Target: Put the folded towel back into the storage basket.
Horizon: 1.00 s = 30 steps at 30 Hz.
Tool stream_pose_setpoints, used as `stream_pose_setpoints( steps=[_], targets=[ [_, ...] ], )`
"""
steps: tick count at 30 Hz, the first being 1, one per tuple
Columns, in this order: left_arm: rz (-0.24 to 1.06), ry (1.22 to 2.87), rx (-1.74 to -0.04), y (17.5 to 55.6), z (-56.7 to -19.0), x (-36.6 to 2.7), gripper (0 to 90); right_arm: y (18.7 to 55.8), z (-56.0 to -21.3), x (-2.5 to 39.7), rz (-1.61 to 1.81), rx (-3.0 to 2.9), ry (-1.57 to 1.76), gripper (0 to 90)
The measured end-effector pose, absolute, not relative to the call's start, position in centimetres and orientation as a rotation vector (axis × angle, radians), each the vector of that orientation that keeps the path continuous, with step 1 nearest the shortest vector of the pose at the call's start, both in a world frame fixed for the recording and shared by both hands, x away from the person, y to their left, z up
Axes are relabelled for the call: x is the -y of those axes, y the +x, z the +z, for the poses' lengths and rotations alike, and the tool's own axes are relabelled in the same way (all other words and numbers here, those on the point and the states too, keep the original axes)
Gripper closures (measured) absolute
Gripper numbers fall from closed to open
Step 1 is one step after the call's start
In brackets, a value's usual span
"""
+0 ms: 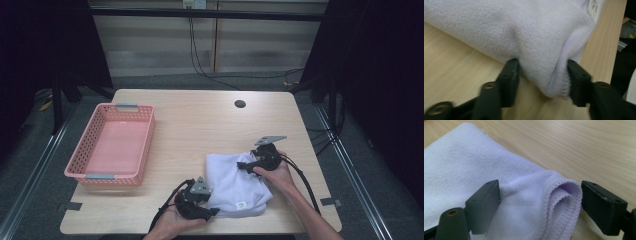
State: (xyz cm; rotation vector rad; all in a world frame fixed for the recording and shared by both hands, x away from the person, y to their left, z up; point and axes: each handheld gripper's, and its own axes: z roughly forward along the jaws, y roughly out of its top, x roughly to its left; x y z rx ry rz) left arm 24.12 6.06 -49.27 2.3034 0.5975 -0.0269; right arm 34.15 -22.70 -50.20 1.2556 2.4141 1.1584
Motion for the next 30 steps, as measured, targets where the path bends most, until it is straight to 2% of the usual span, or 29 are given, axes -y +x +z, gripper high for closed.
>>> stream_pose_setpoints(
  steps=[1,4,7,10,14,17,26,30],
  targets=[
    [-0.044,2.326,-0.586,24.4,-49.1,-6.3,57.0,34.1,-50.2,22.7,1.147,-2.414,1.253,16.7],
    [-0.047,2.324,-0.596,24.8,-49.1,-6.9,64.6,33.9,-50.2,22.7,1.121,-2.424,1.266,17.6],
    [-0.044,2.303,-0.652,25.2,-49.1,-8.1,64.7,33.6,-50.2,22.9,1.108,-2.428,1.272,17.4],
    [-0.087,2.302,-0.65,25.2,-49.1,-9.1,58.6,33.3,-50.0,22.8,1.106,-2.442,1.247,17.0],
    [-0.099,2.264,-0.629,24.4,-48.6,-9.4,38.5,33.3,-49.7,23.0,1.137,-2.464,1.223,19.5],
    [-0.101,2.255,-0.637,24.2,-48.6,-9.1,30.9,33.6,-50.0,23.2,1.148,-2.471,1.249,15.5],
    [-0.081,2.312,-0.612,24.2,-49.1,-7.6,27.3,33.6,-50.4,23.0,1.122,-2.512,1.203,14.9],
    [-0.081,2.299,-0.634,24.3,-49.2,-7.4,30.2,33.2,-50.3,23.1,1.118,-2.527,1.189,16.0]
  ],
)
